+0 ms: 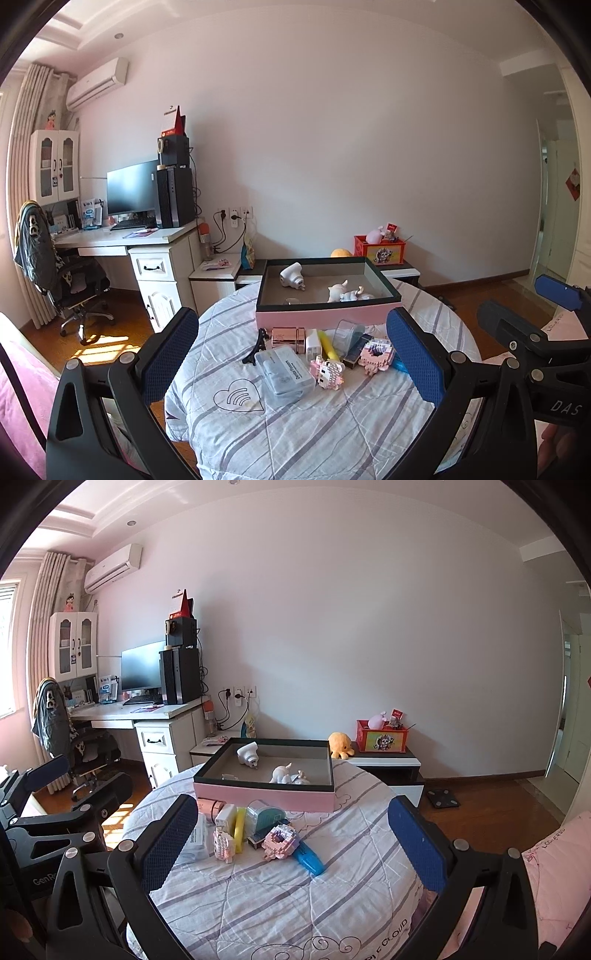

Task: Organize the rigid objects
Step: 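Grasp the dental flossers case with the left gripper while the right grasps the blue highlighter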

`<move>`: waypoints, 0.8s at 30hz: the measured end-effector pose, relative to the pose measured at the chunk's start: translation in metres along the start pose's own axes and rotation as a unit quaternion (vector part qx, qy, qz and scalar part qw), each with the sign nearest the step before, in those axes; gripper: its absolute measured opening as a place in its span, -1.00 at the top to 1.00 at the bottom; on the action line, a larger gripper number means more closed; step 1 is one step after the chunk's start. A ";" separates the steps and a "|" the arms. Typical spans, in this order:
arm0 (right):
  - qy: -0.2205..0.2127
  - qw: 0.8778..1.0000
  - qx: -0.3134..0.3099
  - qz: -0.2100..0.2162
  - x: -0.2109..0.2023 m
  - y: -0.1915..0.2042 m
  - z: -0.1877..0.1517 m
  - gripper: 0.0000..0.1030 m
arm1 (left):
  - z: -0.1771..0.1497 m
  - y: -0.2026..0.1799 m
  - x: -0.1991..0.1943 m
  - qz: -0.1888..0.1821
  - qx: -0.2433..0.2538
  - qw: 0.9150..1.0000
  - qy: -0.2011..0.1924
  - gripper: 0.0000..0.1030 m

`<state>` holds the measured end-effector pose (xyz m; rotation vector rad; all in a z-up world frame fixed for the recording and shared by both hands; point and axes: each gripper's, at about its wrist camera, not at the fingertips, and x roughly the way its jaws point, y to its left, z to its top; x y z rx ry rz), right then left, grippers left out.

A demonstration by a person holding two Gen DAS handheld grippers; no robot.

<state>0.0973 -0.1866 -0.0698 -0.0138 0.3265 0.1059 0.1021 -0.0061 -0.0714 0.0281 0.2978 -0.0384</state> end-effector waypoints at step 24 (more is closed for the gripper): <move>0.194 0.980 0.026 -0.024 0.157 -0.053 -0.090 -1.00 | -0.102 0.017 0.178 -0.009 -0.025 0.971 0.238 -1.00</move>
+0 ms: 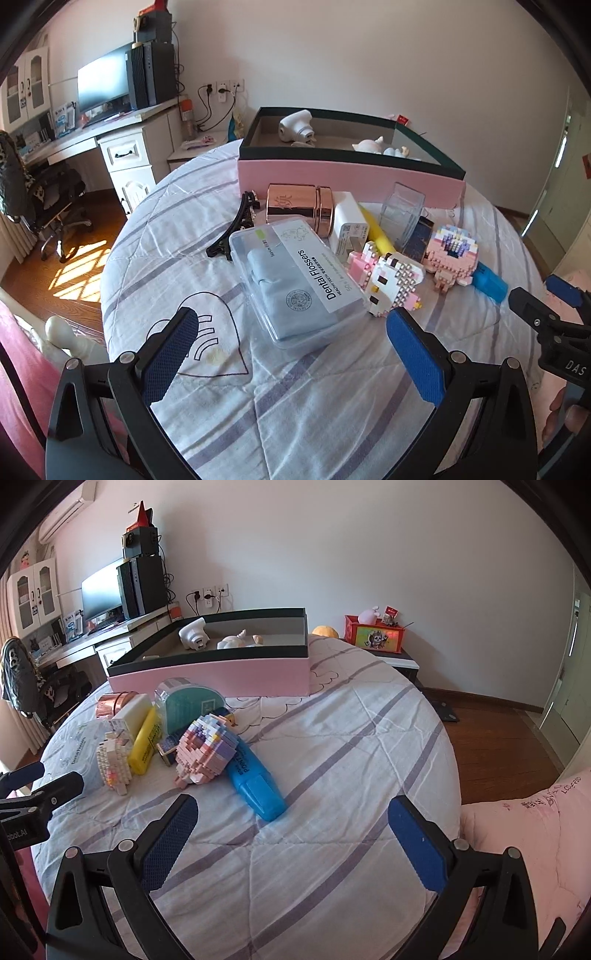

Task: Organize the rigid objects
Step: 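Grasp the dental flossers case with the left gripper while the right grasps the blue highlighter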

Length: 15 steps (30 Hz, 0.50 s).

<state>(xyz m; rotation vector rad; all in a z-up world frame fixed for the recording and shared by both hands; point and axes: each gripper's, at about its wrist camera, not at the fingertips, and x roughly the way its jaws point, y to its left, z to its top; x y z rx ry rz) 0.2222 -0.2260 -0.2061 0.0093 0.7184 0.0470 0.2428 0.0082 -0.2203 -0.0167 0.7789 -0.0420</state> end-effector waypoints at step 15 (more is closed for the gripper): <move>0.054 0.997 -0.048 0.022 0.047 0.008 0.013 -1.00 | 0.011 0.021 0.035 0.001 -0.017 1.000 0.016 -0.48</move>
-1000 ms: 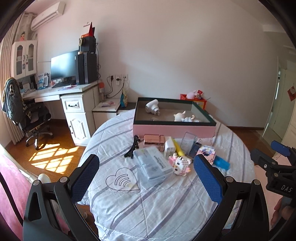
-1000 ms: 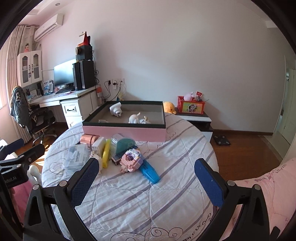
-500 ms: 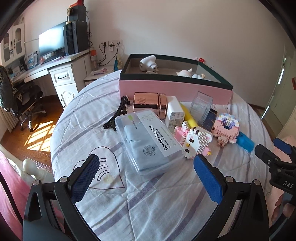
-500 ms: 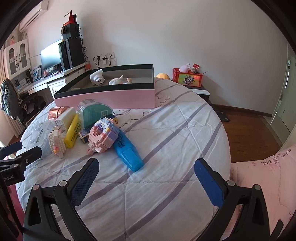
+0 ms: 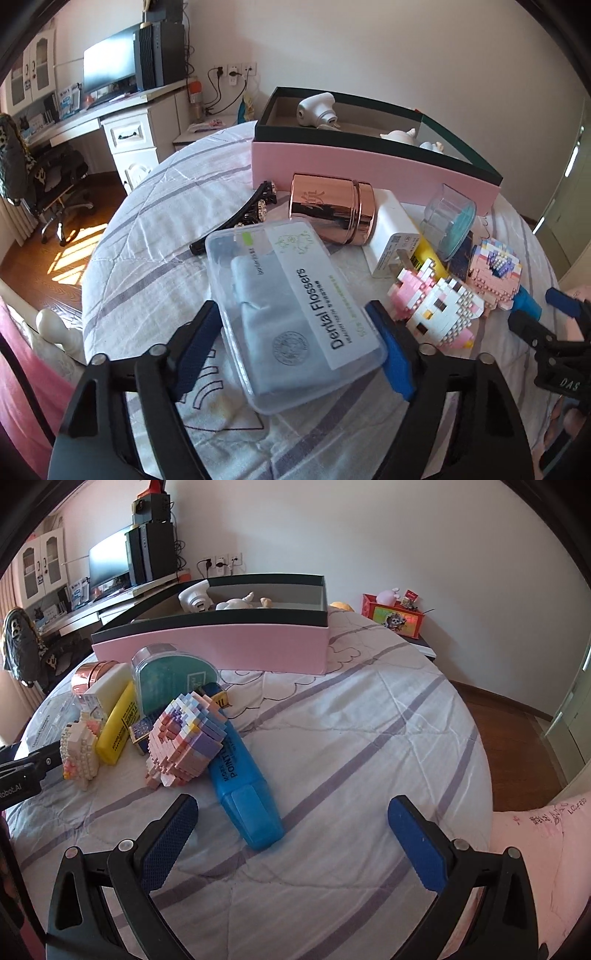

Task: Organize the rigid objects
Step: 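Grasp the dental flossers case with the left gripper while the right grasps the blue highlighter, then lift and carry the flossers case toward the pink box while the right carries the highlighter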

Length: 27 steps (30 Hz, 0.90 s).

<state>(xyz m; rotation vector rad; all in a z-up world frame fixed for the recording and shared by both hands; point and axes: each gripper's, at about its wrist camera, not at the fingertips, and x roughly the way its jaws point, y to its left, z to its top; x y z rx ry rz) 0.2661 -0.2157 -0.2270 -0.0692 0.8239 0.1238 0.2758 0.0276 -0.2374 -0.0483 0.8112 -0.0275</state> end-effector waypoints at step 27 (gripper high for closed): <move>-0.019 0.995 0.013 0.102 -0.014 -0.002 -0.011 0.47 | -0.011 0.014 -0.015 -0.023 0.017 0.999 -0.022 -0.18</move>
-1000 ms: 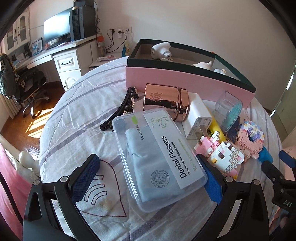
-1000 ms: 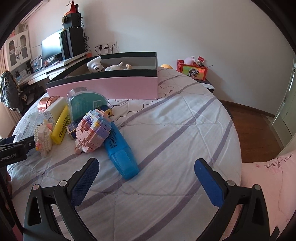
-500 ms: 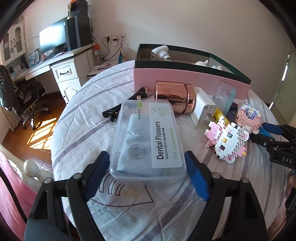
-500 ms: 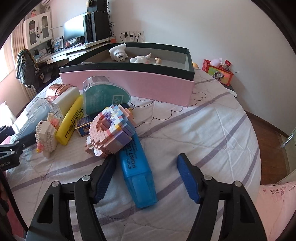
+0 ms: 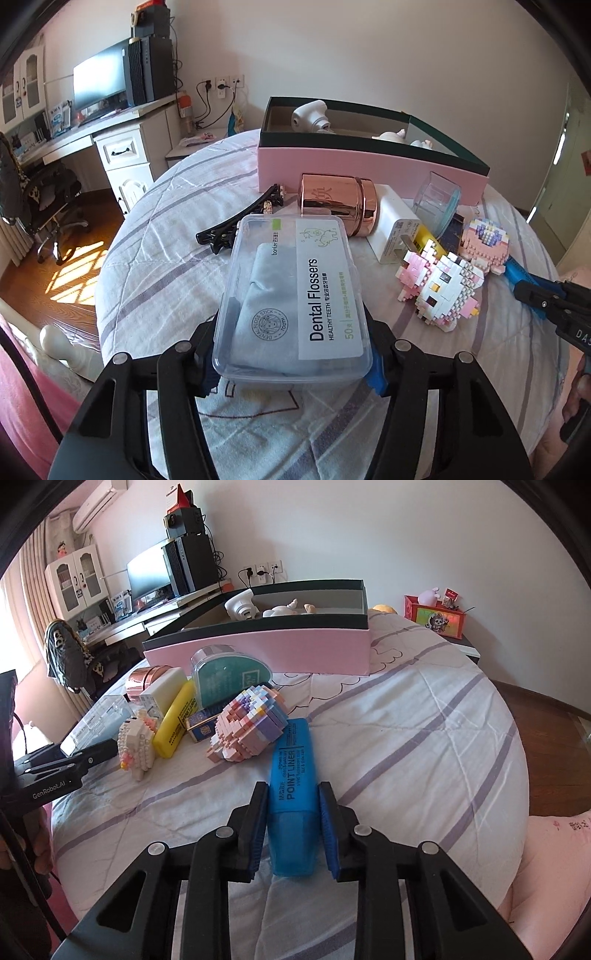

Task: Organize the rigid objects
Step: 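Lift and carry the flossers case toward the pink box while the right carries the highlighter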

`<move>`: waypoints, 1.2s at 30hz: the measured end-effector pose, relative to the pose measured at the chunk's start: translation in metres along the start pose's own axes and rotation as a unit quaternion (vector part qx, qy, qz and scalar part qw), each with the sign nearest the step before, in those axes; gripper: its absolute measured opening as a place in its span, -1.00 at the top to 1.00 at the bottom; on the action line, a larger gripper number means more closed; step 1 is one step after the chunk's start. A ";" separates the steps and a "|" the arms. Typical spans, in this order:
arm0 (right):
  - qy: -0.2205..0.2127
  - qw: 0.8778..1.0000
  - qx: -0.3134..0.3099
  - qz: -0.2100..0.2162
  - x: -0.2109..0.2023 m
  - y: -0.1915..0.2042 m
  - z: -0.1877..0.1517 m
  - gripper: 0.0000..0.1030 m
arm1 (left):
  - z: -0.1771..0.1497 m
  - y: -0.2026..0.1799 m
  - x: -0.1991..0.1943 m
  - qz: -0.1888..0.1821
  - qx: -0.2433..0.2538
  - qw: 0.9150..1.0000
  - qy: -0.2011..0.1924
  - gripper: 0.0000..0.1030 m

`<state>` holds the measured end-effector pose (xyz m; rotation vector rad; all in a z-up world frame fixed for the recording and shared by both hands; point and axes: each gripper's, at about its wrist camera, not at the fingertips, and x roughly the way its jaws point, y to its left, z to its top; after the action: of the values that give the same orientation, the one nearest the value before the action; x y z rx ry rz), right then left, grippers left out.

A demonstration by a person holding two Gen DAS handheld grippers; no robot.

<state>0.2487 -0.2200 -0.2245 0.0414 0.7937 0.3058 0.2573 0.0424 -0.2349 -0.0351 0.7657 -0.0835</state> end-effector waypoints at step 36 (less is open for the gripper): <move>-0.202 0.977 -0.058 0.023 -0.120 0.081 0.045 0.55 | 0.038 -0.062 -0.139 -0.008 0.022 0.987 -0.162 -0.18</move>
<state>0.1806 -0.1730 -0.0977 0.0120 0.3699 0.3731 0.1800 -0.0070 -0.1083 -0.0114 0.4383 -0.1066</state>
